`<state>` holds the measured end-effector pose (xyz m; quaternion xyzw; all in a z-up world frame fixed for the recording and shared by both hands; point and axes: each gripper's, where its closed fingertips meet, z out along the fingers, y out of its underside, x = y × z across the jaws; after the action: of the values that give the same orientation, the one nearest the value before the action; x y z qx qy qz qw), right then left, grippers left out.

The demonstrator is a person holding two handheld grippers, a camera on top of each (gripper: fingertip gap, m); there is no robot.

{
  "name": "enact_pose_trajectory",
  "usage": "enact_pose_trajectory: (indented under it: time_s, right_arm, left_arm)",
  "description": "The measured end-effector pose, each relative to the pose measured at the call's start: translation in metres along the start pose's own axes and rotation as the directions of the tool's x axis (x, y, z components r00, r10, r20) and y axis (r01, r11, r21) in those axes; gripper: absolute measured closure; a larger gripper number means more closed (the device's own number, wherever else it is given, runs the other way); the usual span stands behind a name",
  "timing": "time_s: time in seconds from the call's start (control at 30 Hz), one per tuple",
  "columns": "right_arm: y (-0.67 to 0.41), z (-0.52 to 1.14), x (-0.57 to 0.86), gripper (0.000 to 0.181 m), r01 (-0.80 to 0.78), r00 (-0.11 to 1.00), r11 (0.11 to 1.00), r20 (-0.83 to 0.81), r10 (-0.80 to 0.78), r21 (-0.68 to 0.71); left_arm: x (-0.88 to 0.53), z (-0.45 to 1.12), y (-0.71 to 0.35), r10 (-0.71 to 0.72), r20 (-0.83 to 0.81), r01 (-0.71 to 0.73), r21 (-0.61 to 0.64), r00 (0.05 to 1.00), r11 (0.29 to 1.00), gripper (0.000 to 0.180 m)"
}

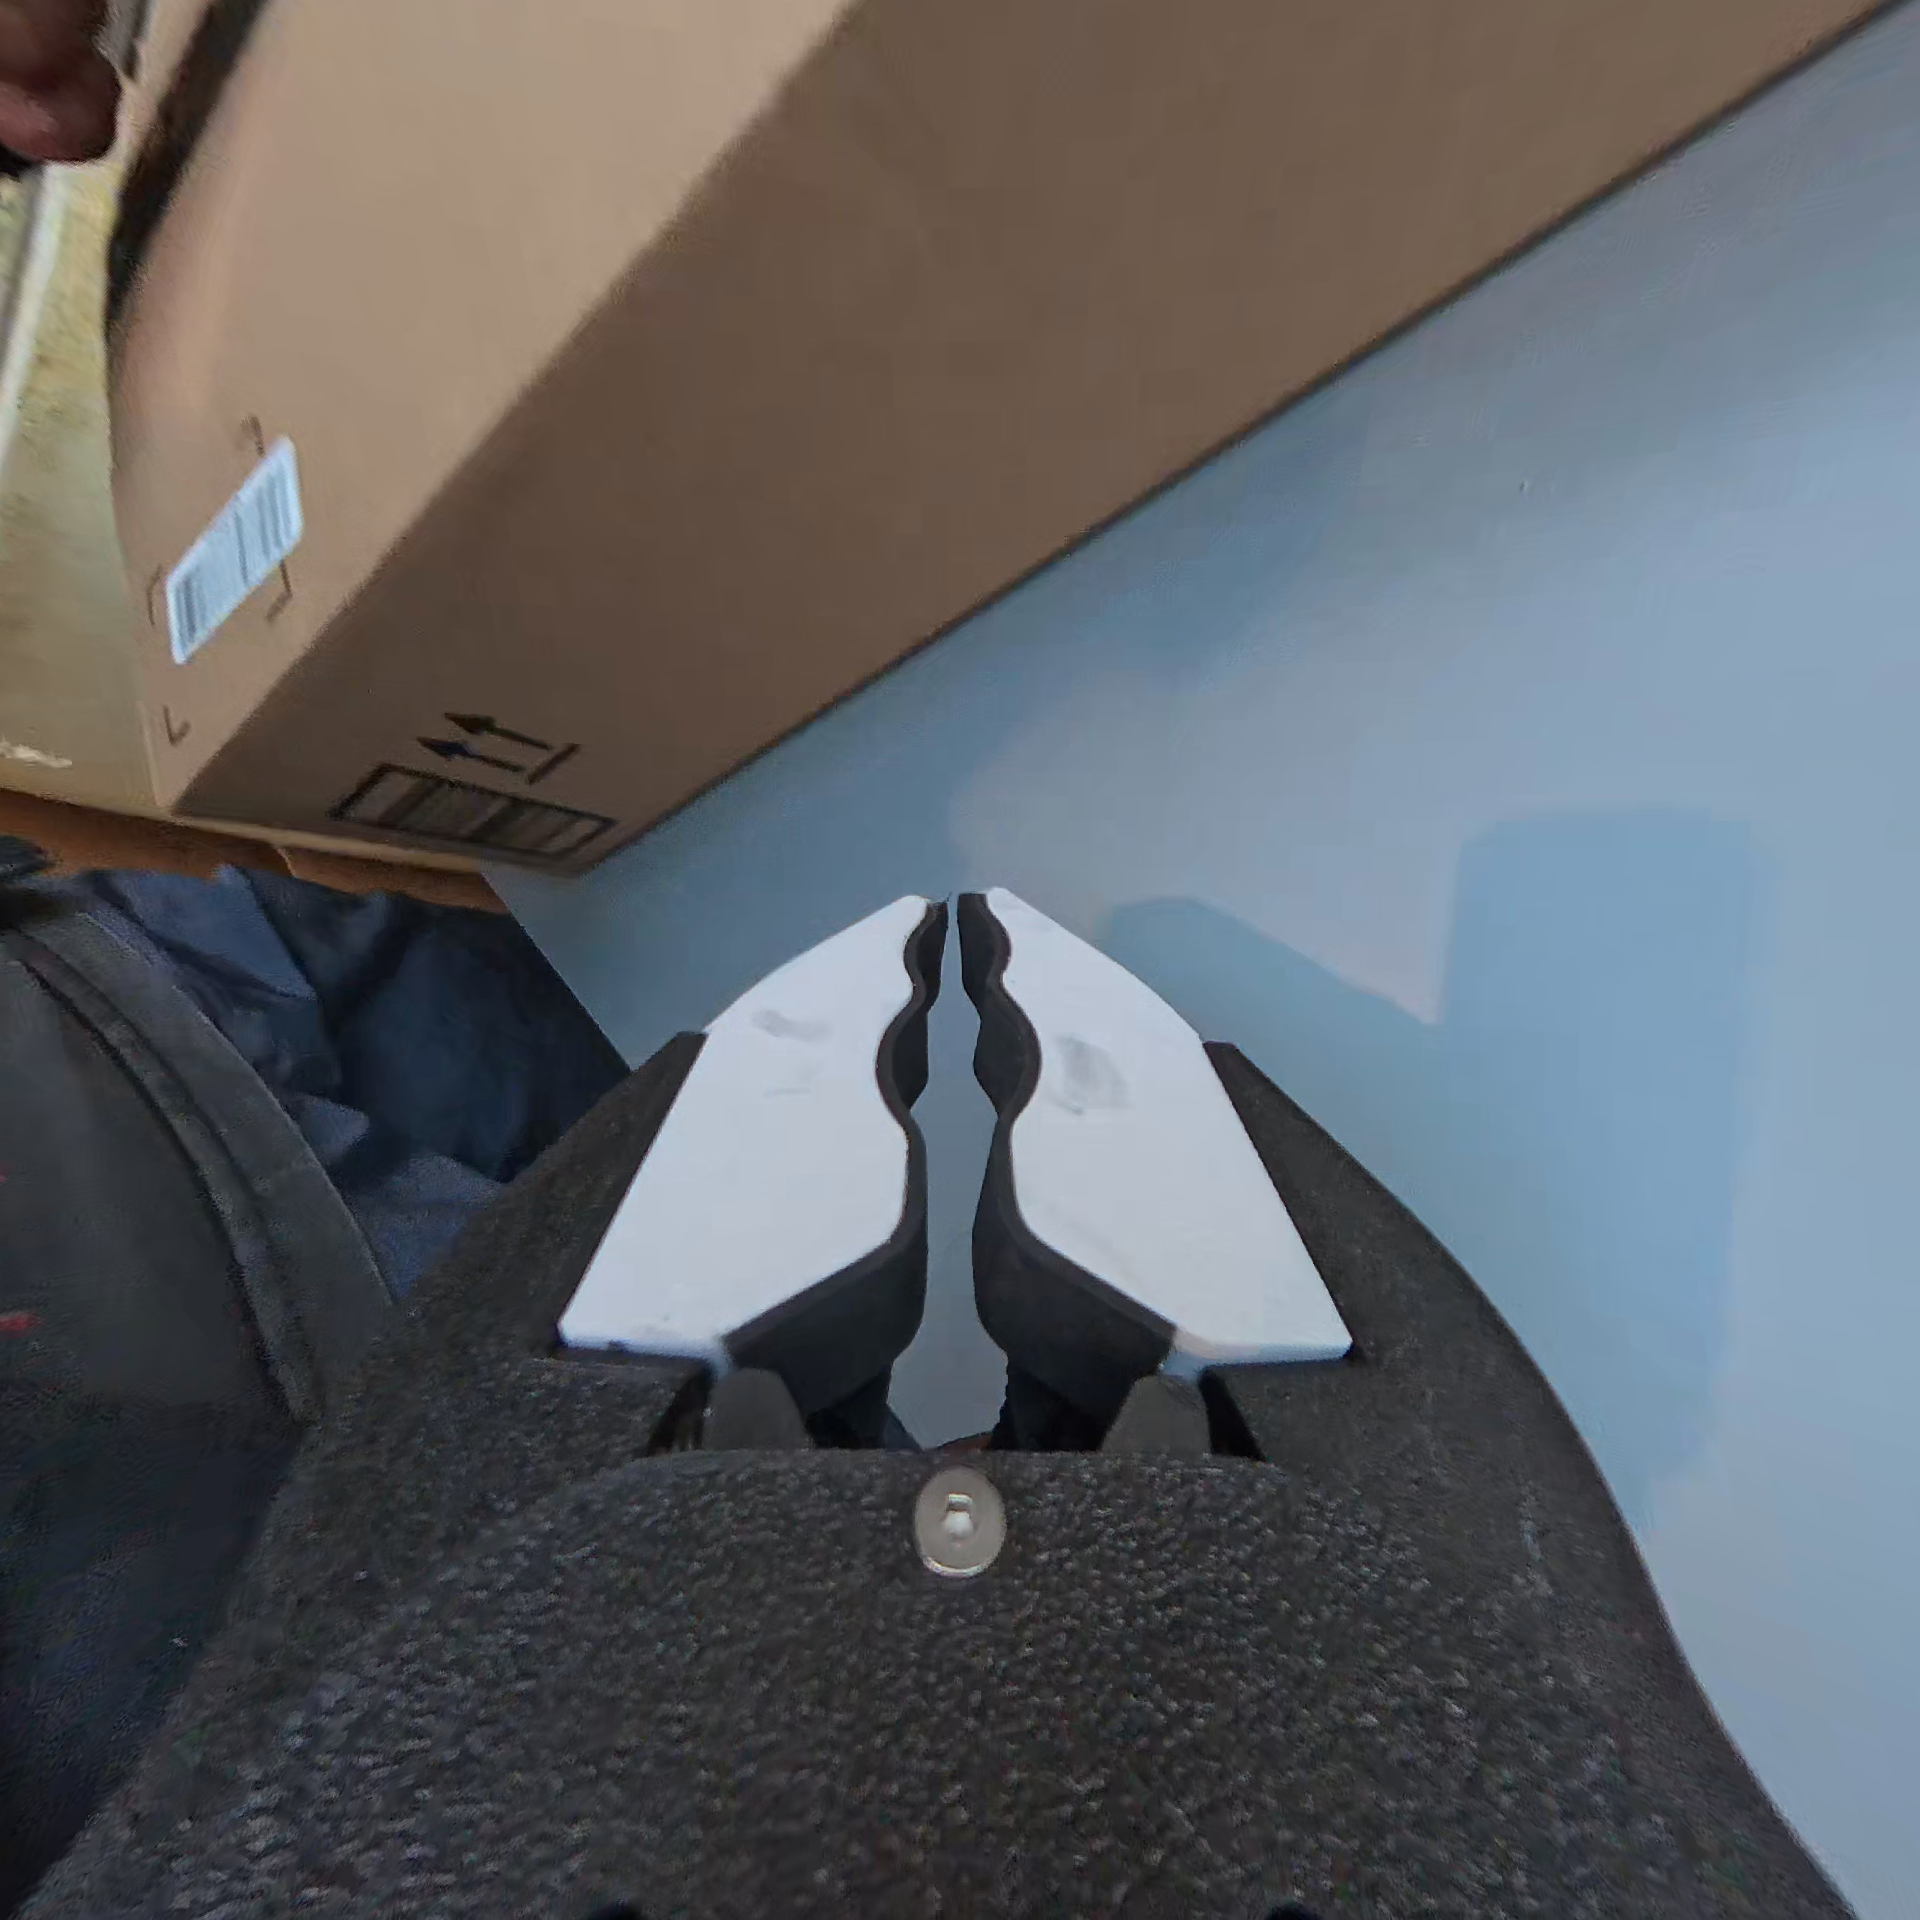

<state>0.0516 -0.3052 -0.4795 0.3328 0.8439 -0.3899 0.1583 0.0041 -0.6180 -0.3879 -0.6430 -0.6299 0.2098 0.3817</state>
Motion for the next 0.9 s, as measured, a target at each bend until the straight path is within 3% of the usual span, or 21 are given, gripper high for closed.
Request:
enact_pose_trajectory:
  time_s: [0.13, 0.33, 0.63, 0.9]
  right_arm:
    - [0.04, -0.01, 0.009, 0.178, 0.05, 0.997, 0.992, -0.046, -0.055, -0.116]
    - [0.064, -0.012, -0.004, 0.177, 0.103, 0.99, 0.977, -0.072, -0.118, -0.186]
    - [0.065, -0.006, -0.059, 0.177, 0.064, 0.987, 0.992, -0.138, -0.079, -0.11]
    - [0.096, -0.011, -0.087, 0.178, 0.098, 0.982, 0.98, -0.144, -0.124, -0.171]
  left_arm:
    - [-0.002, -0.02, 0.016, 0.007, 0.004, -0.007, -0.001, 1.0, 1.0, 0.169]
    - [-0.006, -0.052, 0.041, 0.015, -0.004, -0.015, 0.004, 1.0, 1.0, 0.168]
    - [-0.011, -0.098, 0.082, -0.006, -0.015, 0.007, 0.045, 1.0, 0.999, 0.168]
    - [-0.016, -0.132, 0.108, -0.015, 0.001, 0.015, 0.068, 1.0, 0.998, 0.167]
